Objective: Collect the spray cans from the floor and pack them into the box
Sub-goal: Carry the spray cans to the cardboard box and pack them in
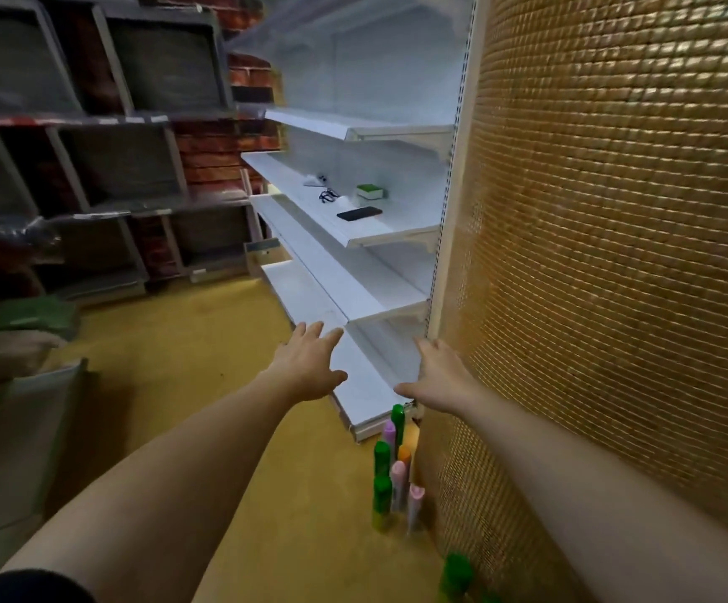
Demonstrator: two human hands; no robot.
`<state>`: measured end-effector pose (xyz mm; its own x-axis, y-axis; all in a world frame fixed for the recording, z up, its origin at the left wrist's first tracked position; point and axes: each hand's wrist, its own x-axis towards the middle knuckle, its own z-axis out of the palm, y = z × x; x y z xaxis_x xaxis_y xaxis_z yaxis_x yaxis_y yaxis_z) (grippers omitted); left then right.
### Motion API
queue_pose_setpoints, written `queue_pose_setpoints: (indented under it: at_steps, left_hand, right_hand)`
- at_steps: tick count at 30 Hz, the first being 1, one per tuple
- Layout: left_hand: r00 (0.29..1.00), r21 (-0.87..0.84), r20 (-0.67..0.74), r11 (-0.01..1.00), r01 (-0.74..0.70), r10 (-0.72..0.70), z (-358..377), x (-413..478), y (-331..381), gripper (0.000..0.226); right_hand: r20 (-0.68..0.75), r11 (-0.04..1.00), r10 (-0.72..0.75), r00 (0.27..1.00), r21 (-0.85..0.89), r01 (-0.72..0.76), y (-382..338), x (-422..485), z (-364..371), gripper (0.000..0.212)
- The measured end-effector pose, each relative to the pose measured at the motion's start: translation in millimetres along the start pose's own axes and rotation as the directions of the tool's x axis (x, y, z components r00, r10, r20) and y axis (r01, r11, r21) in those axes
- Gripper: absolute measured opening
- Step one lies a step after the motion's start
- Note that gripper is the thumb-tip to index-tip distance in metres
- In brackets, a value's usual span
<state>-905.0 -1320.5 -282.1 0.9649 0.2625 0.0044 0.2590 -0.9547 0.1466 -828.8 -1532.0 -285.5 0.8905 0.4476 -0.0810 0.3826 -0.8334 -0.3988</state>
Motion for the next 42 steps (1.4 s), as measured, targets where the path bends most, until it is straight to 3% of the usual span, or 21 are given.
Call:
queue_pose_setpoints:
  at_steps: [8, 15, 18, 25, 28, 33, 37, 42]
  left_hand:
    - [0.99, 0.01, 0.093, 0.994, -0.109, 0.107, -3.4, 122.4, -85.9, 0.08]
    - [0.966, -0.038, 0.173, 0.981, -0.188, 0.192, 33.1, 209.0, -109.2, 0.082]
    - [0.948, -0.034, 0.245, 0.979, -0.203, 0.205, 66.3, 242.5, -110.6, 0.082]
    - [0.891, -0.002, 0.401, 0.973, -0.232, 0.214, 140.4, 336.1, -120.9, 0.082]
    - [0.87, -0.04, 0.444, 0.975, -0.218, 0.213, 170.0, 385.1, -120.3, 0.082]
    - [0.835, -0.161, 0.496, 0.97, -0.182, 0.239, 243.2, 442.7, -113.0, 0.08]
    - [0.784, -0.221, 0.552, 0.956, -0.193, 0.286, 317.2, 468.6, -113.1, 0.081]
    - [0.713, -0.234, 0.615, 0.942, -0.241, 0.336, 417.2, 497.6, -119.7, 0.086]
  right_hand:
    - [-0.027, 0.983, 0.18, 0.983, 0.046, -0.179, -40.9, 105.6, 18.6, 0.092]
    - [0.011, 0.953, 0.298, 0.954, 0.043, -0.299, -41.4, 180.9, 61.9, 0.1]
    - [0.05, 0.942, 0.326, 0.944, 0.064, -0.328, -30.6, 219.8, 84.2, 0.1]
    - [0.195, 0.896, 0.382, 0.904, 0.162, -0.413, 15.2, 314.0, 134.4, 0.074]
    - [0.274, 0.861, 0.42, 0.865, 0.183, -0.475, 40.6, 344.3, 164.5, 0.078]
    - [0.323, 0.819, 0.49, 0.809, 0.147, -0.555, 79.3, 383.2, 219.6, 0.06]
    - [0.341, 0.785, 0.552, 0.761, 0.094, -0.612, 102.0, 413.6, 269.9, 0.062]
    - [0.31, 0.741, 0.618, 0.723, 0.078, -0.667, 140.9, 465.0, 337.8, 0.085]
